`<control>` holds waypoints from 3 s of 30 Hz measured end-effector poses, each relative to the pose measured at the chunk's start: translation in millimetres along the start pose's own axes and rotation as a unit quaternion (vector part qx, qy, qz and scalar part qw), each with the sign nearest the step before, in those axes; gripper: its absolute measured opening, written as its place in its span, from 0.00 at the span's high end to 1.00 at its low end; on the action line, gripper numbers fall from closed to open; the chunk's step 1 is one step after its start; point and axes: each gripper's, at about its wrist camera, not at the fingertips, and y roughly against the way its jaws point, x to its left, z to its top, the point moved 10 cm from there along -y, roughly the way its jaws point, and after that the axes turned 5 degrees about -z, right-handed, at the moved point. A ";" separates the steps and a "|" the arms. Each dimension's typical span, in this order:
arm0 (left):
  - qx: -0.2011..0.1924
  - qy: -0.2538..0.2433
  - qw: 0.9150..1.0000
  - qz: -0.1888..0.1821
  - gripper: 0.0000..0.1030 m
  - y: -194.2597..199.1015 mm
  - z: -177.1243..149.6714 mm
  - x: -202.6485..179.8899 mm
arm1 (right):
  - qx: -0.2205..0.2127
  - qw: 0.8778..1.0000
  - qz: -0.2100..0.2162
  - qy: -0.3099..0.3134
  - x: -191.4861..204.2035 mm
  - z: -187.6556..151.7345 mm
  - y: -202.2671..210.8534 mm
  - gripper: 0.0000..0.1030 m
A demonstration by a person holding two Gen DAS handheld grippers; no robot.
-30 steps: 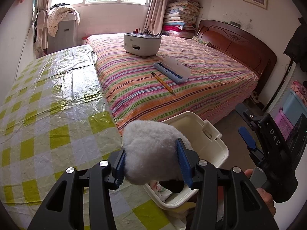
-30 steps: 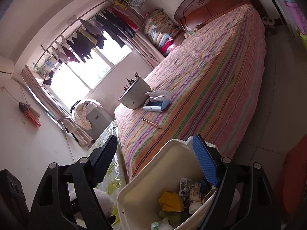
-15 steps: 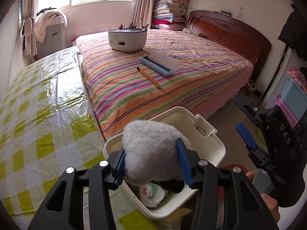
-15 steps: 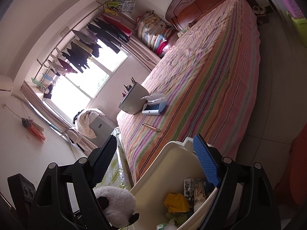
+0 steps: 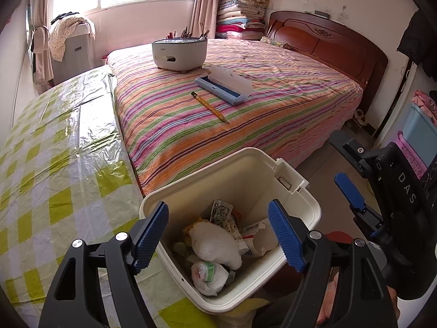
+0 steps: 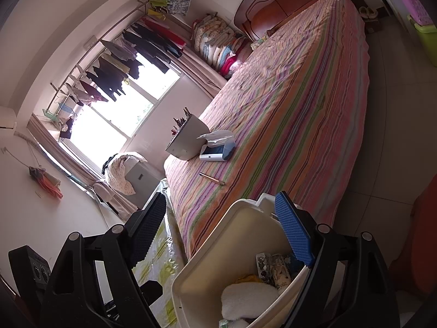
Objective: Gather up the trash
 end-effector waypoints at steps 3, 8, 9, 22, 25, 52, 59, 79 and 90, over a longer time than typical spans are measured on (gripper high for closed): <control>-0.012 -0.007 1.000 0.014 0.29 10.5 -2.1 3.1 | 0.002 1.000 0.000 0.002 0.8 -0.9 -0.3 0.22; -0.032 -0.006 0.998 0.055 0.28 33.9 -9.6 17.8 | 0.004 1.000 -0.001 0.024 8.6 -4.5 -0.3 0.21; -0.035 -0.005 0.997 0.065 0.28 38.5 -12.0 21.3 | 0.005 0.999 -0.002 0.032 11.2 -6.4 -0.4 0.21; -0.039 -0.008 0.987 0.157 0.28 81.4 -46.9 65.4 | 0.022 0.975 -0.063 0.212 48.2 -51.2 38.0 0.18; -0.038 -0.007 0.987 0.157 0.28 87.5 -55.9 68.6 | 0.025 0.966 -0.075 0.244 55.0 -61.4 58.4 0.17; -0.101 -0.026 0.991 0.085 0.28 154.9 -20.2 92.9 | -0.003 0.930 -0.163 0.328 116.9 -93.2 148.4 0.14; -0.105 -0.015 0.989 0.100 0.28 163.9 -22.2 108.8 | 0.021 0.925 -0.164 0.343 125.1 -104.8 132.8 0.14; -0.109 0.018 0.987 0.113 0.28 171.3 -20.1 139.4 | 0.057 0.926 -0.153 0.342 137.9 -118.6 109.0 0.13; -0.101 0.018 0.990 0.093 0.20 162.2 -19.6 135.6 | 0.078 0.922 -0.148 0.349 135.5 -122.3 89.8 0.13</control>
